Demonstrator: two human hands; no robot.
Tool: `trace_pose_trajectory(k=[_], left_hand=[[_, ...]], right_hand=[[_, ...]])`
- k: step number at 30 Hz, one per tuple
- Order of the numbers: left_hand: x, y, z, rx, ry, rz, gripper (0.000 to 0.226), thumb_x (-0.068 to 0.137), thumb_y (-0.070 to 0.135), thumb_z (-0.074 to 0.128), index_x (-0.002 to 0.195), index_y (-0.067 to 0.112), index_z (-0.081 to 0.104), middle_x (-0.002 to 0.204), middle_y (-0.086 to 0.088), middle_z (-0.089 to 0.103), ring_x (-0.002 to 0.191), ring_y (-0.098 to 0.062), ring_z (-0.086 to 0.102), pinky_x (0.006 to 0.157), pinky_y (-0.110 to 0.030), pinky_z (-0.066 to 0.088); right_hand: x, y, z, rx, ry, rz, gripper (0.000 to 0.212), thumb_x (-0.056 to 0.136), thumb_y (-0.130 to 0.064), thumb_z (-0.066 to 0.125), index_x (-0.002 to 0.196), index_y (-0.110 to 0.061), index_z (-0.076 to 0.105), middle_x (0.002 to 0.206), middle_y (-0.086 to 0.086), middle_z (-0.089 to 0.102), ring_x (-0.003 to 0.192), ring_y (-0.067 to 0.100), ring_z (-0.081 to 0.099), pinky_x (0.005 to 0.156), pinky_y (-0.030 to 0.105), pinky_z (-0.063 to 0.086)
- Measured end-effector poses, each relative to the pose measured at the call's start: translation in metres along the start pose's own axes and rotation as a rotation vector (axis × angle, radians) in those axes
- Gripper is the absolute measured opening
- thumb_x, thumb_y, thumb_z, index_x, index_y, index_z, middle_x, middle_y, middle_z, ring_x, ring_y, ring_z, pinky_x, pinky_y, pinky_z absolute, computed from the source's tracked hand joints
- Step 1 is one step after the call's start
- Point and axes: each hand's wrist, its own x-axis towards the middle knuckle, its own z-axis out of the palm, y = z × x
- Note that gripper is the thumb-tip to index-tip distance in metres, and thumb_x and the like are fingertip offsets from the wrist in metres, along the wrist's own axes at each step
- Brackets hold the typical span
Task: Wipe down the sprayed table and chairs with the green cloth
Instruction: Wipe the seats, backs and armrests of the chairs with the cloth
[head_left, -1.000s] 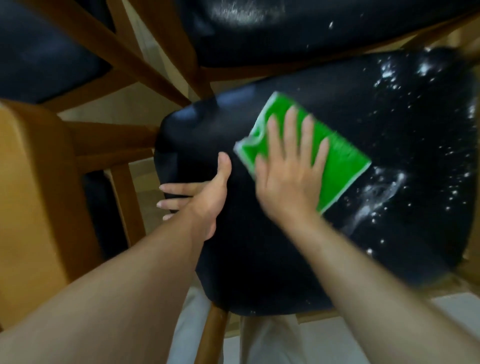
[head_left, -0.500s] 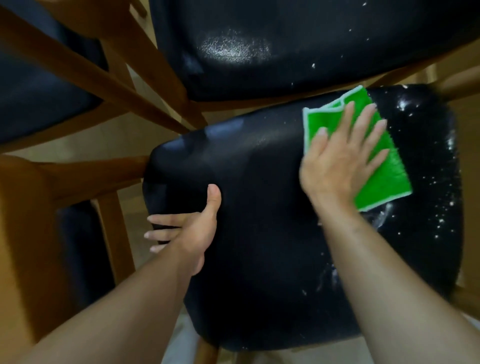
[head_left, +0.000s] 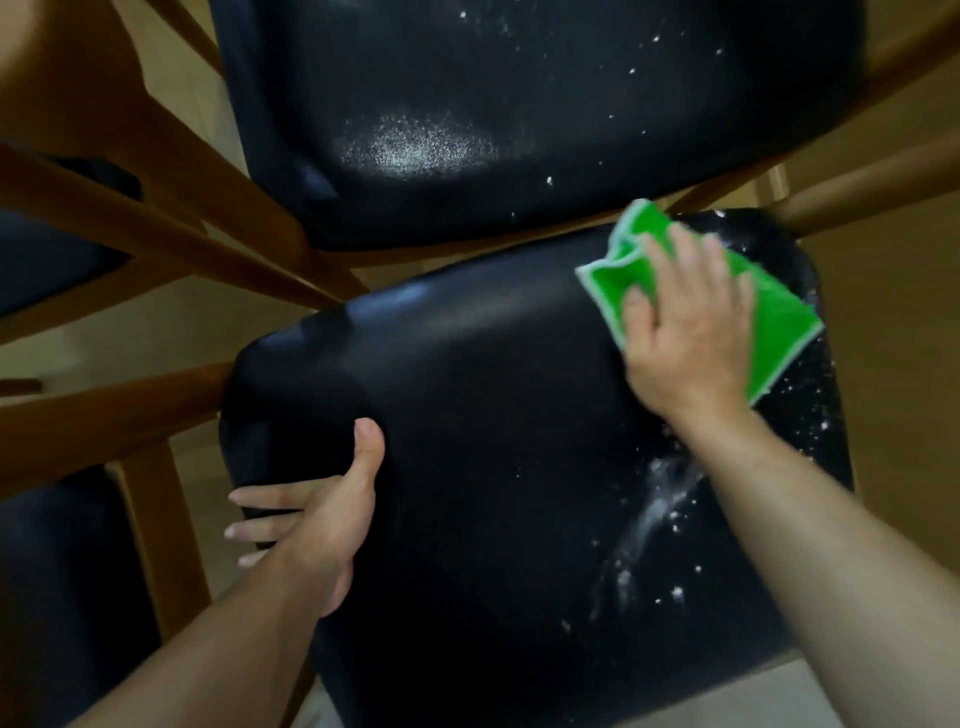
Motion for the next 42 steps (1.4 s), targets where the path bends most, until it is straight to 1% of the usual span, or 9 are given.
trace_pose_trajectory(k=[6, 12, 18, 22, 25, 27, 32, 36, 42], left_hand=[[0.004, -0.004, 0.001, 0.003, -0.039, 0.031, 0.16, 0.028, 0.105, 0.039, 0.14, 0.02, -0.038, 0.151, -0.01, -0.04, 0.147, -0.033, -0.01, 0.117, -0.052, 0.016], [0.005, 0.0, 0.001, 0.022, 0.035, -0.018, 0.166, 0.02, 0.107, 0.036, 0.137, 0.019, -0.041, 0.152, -0.009, -0.037, 0.147, -0.032, -0.006, 0.116, -0.052, 0.02], [-0.008, 0.002, 0.001, 0.03, 0.088, -0.001, 0.171, 0.018, 0.107, 0.028, 0.15, 0.004, -0.01, 0.157, -0.025, -0.015, 0.146, -0.037, -0.004, 0.118, -0.05, 0.005], [-0.001, 0.004, -0.002, -0.137, -0.103, -0.007, 0.17, 0.012, 0.101, 0.048, 0.137, 0.028, -0.041, 0.158, -0.005, -0.025, 0.147, -0.027, 0.012, 0.11, -0.054, 0.032], [0.002, 0.003, -0.003, -0.123, -0.083, 0.019, 0.169, 0.014, 0.101, 0.047, 0.128, 0.024, -0.051, 0.16, -0.003, -0.021, 0.146, -0.026, 0.019, 0.108, -0.054, 0.034], [0.001, 0.004, -0.002, -0.133, -0.114, 0.014, 0.169, 0.014, 0.101, 0.048, 0.129, 0.025, -0.05, 0.161, -0.006, -0.012, 0.144, -0.027, 0.023, 0.108, -0.053, 0.034], [0.005, 0.004, -0.003, -0.14, -0.201, 0.058, 0.162, 0.023, 0.101, 0.049, 0.135, 0.027, -0.041, 0.162, -0.006, 0.006, 0.14, -0.025, 0.032, 0.106, -0.052, 0.039], [0.0, 0.005, -0.002, -0.194, -0.073, 0.066, 0.171, 0.013, 0.098, 0.053, 0.129, 0.024, -0.05, 0.162, -0.001, 0.002, 0.139, -0.02, 0.034, 0.097, -0.055, 0.047], [-0.001, 0.002, 0.0, -0.182, -0.09, 0.087, 0.158, 0.035, 0.095, 0.055, 0.127, 0.024, -0.051, 0.162, -0.004, 0.003, 0.136, -0.019, 0.039, 0.089, -0.041, 0.048]], right_hand=[[0.002, -0.044, 0.006, 0.058, 0.079, 0.389, 0.059, 0.095, -0.039, 0.029, 0.151, -0.02, 0.031, 0.16, 0.003, 0.02, 0.148, 0.03, 0.011, 0.115, 0.06, 0.011], [-0.071, -0.118, 0.035, -0.029, -0.005, -0.146, 0.062, 0.091, -0.042, 0.034, 0.149, -0.022, 0.035, 0.158, 0.005, 0.029, 0.145, 0.032, 0.023, 0.113, 0.058, 0.016], [-0.084, -0.059, 0.026, -0.094, -0.069, -0.597, 0.064, 0.086, -0.039, 0.048, 0.147, -0.025, 0.039, 0.155, 0.006, 0.033, 0.141, 0.032, 0.033, 0.112, 0.055, 0.023], [-0.033, 0.014, 0.015, -0.062, -0.022, -0.147, 0.065, 0.092, -0.045, 0.034, 0.153, -0.028, 0.02, 0.161, 0.009, 0.015, 0.147, 0.034, 0.013, 0.114, 0.058, 0.008], [-0.025, 0.032, 0.008, 0.012, 0.047, 0.292, 0.066, 0.095, -0.052, 0.022, 0.155, -0.027, 0.012, 0.162, 0.01, 0.006, 0.148, 0.034, 0.005, 0.115, 0.062, 0.006], [-0.048, 0.017, 0.013, 0.026, 0.056, 0.338, 0.066, 0.095, -0.051, 0.022, 0.155, -0.025, 0.011, 0.162, 0.011, 0.005, 0.148, 0.034, 0.004, 0.115, 0.063, 0.005], [-0.158, -0.027, 0.037, -0.003, -0.053, 0.195, 0.067, 0.096, -0.046, 0.032, 0.154, -0.017, 0.016, 0.16, 0.018, 0.011, 0.146, 0.039, 0.012, 0.113, 0.063, 0.013], [-0.239, -0.061, 0.057, -0.073, -0.155, -0.006, 0.071, 0.093, -0.048, 0.035, 0.152, -0.015, 0.014, 0.158, 0.019, 0.012, 0.143, 0.044, 0.017, 0.11, 0.066, 0.015], [-0.187, 0.015, 0.043, -0.115, -0.135, -0.361, 0.069, 0.083, -0.049, 0.042, 0.147, -0.029, 0.027, 0.156, 0.01, 0.027, 0.14, 0.035, 0.024, 0.106, 0.065, 0.025]])
